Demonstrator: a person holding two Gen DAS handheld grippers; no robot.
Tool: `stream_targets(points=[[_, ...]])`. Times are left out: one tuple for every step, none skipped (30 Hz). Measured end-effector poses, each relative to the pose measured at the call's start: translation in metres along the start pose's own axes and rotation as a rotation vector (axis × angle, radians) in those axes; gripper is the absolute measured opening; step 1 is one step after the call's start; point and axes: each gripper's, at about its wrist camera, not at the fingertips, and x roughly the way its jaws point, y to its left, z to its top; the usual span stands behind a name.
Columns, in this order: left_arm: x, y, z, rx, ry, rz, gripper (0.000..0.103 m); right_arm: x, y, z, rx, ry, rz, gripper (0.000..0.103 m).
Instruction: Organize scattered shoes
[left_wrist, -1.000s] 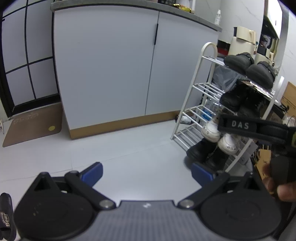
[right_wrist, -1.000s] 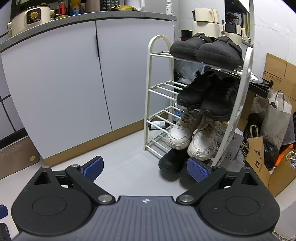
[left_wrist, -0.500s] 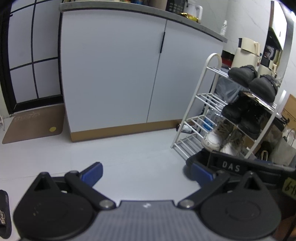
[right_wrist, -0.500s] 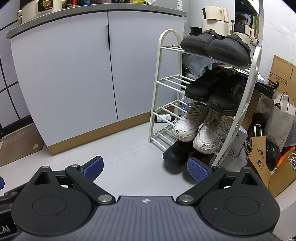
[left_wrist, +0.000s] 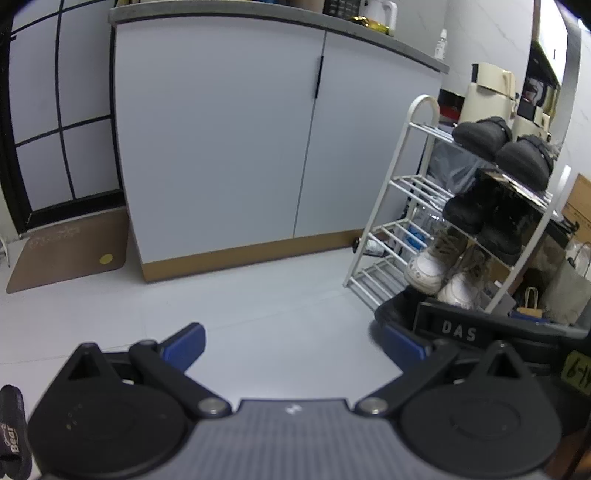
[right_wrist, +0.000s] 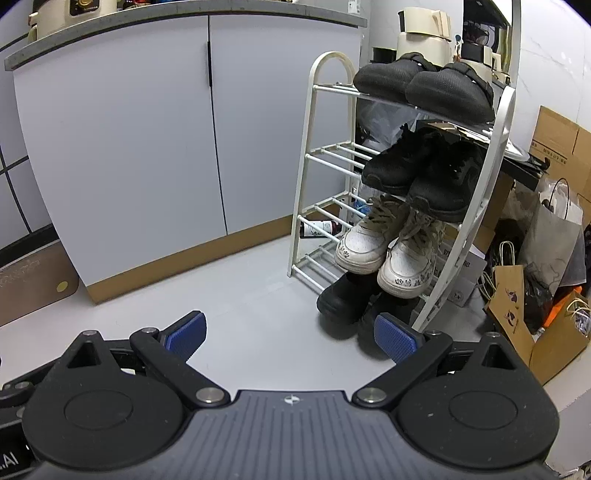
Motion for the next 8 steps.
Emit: stream_targets(points=[[-0.0004,-0.0001,0.0001,0.004,-0.001,0.003,0.103,0.0,0.0005,-0.0003,-0.002,-0.002,-0.002,0.1],[-0.001,-0.0003,0.0,0.01,-0.003,0.006,0.103,-0.0001,0.0012,-0.0005,-0.005,-0.005,-0.004,0.101],[-0.0017,-0.0004,-0.0002,0.015,-0.005,0.01,0.103,-0.0003,0.0023,-0.0007,-0.009,-0.009,-0.008,0.102],[-0.0023,-0.0001,-0.0003,0.018,-0.006,0.012,0.103,-0.0005,0.0034,-0.0007,-0.011,-0.012,-0.012,0.103],[-0.0028,0.0006,-0.0006,0.017,-0.007,0.012,0.103,-0.0008,0.0046,-0.0007,-0.013,-0.015,-0.017,0.103],[-0.0033,0.0015,-0.0008,0.016,-0.009,0.011,0.103,-0.0011,0.0056,-0.0007,-0.014,-0.017,-0.019,0.103],[-0.0037,0.0025,-0.0011,0.013,-0.012,0.01,0.103,-0.0017,0.0065,-0.0006,-0.014,-0.017,-0.02,0.103],[-0.0041,0.0035,-0.0013,0.011,-0.014,0.009,0.103,-0.0023,0.0074,-0.0006,-0.014,-0.019,-0.02,0.103]])
